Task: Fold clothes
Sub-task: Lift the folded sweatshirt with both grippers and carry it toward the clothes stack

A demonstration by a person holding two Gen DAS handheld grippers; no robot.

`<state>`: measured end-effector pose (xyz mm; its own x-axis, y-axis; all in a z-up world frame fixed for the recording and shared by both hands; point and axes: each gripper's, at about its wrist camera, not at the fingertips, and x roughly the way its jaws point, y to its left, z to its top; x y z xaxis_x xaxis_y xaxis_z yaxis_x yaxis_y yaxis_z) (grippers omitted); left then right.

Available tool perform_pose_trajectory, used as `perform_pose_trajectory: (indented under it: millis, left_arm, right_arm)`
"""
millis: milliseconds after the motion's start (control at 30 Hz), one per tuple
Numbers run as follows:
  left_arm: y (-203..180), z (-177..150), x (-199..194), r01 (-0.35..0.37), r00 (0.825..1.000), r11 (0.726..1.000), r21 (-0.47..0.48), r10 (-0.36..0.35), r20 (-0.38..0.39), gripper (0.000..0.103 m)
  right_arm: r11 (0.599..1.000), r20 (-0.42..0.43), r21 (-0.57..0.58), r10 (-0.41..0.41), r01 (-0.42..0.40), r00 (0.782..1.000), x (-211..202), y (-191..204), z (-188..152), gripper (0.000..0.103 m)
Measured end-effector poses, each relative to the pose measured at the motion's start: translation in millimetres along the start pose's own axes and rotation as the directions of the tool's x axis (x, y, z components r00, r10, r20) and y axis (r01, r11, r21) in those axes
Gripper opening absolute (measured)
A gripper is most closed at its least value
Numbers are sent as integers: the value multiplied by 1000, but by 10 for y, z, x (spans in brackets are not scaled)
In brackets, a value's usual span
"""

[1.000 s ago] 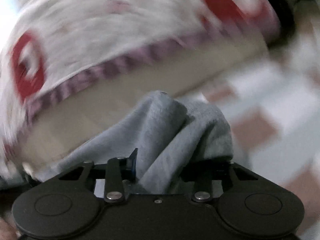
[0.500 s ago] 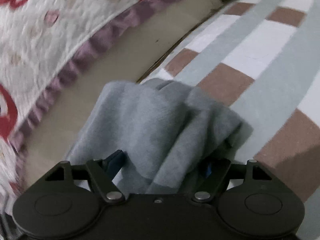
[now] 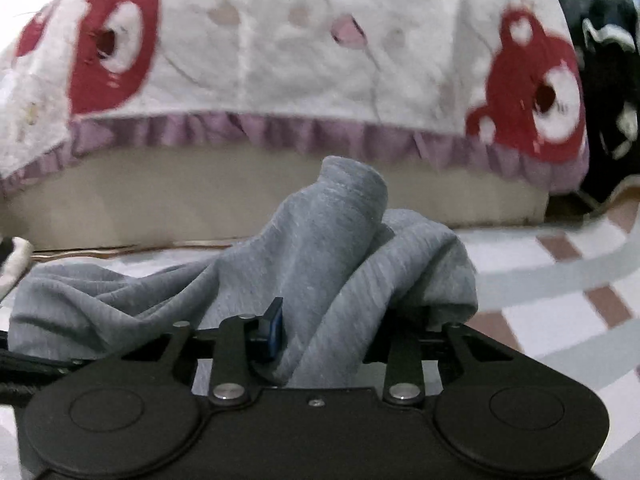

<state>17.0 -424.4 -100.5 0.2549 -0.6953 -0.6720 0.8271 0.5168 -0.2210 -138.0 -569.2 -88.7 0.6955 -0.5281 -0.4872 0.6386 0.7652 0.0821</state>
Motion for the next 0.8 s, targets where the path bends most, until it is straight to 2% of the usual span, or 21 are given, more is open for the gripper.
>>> perform_pose_trajectory:
  millis: [100,167,267,400,533,667,800]
  left_arm:
    - [-62,-27,-369,-38,998,999,-3,38,57,42]
    - [-45,-103,-660,-27,994,1000,-14,28,110,42]
    - [-99,-194,-1079,-60,972,993,104,35,230,42]
    - [88,3,-1435,3,961,1000,-15,2,276,42]
    - [335,100,-1762,16,935,997,-82,14,355,42]
    - [612,164,-2074,-35,911,988,-153,95,402,41]
    - [938,148,-2508,-111,859,973,-201,196,472,41]
  right_arm:
    - [999,46,-35,28,-26,999,-241,117,79,38]
    - [997,61,-54,50,-46,997,-405,188,144,38]
    - [996,48,-49,74,-71,996,-638,335,297,38]
    - [990,47,-129,61,-54,997,-908,652,594,38]
    - [982,91,-173,90,-73,992,-1102,927,940,38]
    - [966,111,-235,137,-108,984,-1112,1347,1206,38]
    - [940,90,-257,253,-223,963,-996,1817,1482,38]
